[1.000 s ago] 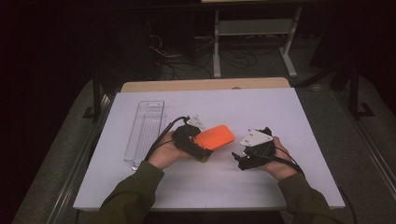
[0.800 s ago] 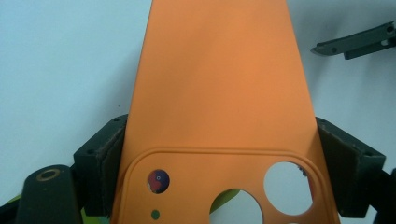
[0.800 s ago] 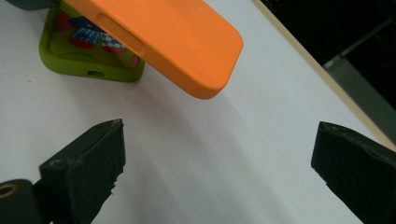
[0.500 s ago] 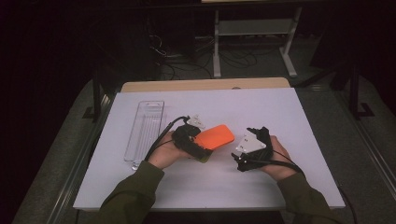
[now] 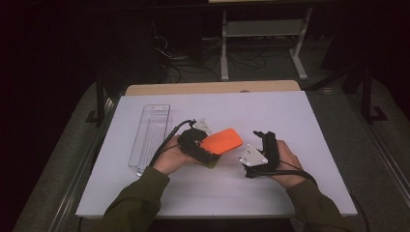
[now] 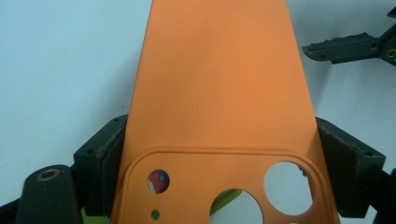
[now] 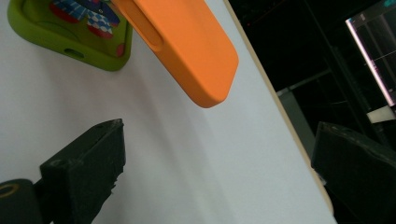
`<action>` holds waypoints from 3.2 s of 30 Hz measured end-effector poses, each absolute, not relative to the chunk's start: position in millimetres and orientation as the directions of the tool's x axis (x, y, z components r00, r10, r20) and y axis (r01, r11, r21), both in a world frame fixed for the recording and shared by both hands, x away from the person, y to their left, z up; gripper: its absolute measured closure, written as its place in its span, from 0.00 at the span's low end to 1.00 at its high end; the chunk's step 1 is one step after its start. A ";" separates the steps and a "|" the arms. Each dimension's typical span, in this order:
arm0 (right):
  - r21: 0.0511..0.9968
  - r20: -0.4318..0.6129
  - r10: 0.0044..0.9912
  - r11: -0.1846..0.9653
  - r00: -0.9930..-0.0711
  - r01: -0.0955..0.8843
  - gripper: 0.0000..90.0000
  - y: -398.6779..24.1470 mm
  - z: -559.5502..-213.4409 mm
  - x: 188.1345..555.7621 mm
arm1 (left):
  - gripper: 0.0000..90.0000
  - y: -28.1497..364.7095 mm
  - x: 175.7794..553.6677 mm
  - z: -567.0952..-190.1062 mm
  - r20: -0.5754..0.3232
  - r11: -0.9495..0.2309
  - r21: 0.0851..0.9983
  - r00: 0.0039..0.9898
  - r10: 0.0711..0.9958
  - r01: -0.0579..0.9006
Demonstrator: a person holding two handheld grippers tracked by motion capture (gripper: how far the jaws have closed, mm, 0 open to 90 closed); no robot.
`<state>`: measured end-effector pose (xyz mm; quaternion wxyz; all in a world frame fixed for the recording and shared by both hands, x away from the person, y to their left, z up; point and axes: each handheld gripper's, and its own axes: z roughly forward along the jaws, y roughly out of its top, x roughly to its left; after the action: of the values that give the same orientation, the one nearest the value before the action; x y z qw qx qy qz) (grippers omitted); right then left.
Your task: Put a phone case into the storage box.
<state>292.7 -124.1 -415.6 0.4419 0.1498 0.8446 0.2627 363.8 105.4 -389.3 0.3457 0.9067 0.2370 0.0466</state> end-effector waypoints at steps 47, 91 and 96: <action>0.191 -0.963 0.124 0.941 -0.240 -0.279 0.17 -88.9 -418.9 283.9 | 0.17 106.9 364.8 -380.6 -0.064 -0.661 0.649 0.893 0.446 0.377; 0.119 -0.971 0.032 0.925 -0.239 -0.360 0.76 -69.5 -430.8 285.7 | 0.17 104.9 363.7 -378.7 -0.063 -0.659 0.656 0.897 0.437 0.367; 0.110 -0.970 0.021 0.926 -0.241 -0.362 0.80 -68.9 -431.9 285.4 | 0.17 105.0 363.9 -379.0 -0.063 -0.658 0.657 0.896 0.439 0.368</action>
<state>285.4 -68.9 -431.9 0.6061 -0.1106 0.7716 0.1580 363.9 105.0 -379.0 0.3492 0.9090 0.2219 0.0504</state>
